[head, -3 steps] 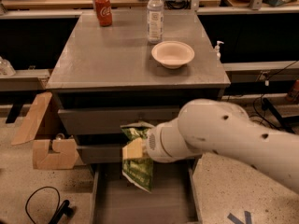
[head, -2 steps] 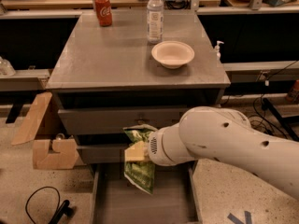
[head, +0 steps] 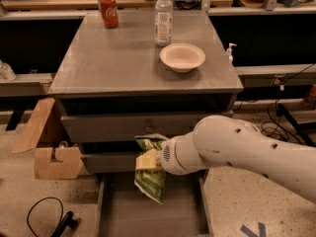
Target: Place green jalapeno chip bag into bottom drawer
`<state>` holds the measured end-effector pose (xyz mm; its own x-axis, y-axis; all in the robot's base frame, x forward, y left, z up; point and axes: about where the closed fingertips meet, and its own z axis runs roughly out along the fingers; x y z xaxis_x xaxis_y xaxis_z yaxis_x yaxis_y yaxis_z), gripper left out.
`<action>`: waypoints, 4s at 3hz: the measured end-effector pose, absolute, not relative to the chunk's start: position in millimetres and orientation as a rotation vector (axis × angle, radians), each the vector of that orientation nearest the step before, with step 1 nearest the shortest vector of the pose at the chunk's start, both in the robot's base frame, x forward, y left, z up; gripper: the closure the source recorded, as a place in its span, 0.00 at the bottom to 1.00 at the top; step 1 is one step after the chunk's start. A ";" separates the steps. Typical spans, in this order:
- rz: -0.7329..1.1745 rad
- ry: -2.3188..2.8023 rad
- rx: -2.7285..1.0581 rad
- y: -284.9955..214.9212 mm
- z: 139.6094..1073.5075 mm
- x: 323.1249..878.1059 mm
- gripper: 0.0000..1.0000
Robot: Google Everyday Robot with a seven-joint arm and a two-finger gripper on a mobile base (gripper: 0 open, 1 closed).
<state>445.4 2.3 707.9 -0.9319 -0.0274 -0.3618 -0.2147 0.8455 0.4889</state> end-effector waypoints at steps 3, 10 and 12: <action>1.012 2.692 0.141 -69.7 512.0 516.8 1.00; 1.233 2.857 0.293 -68.9 288.4 494.5 0.23; 1.237 2.860 0.290 -66.8 287.6 493.4 0.00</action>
Offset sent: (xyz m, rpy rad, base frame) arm 0.0748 -0.0816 -0.2472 0.2456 0.2505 -0.2195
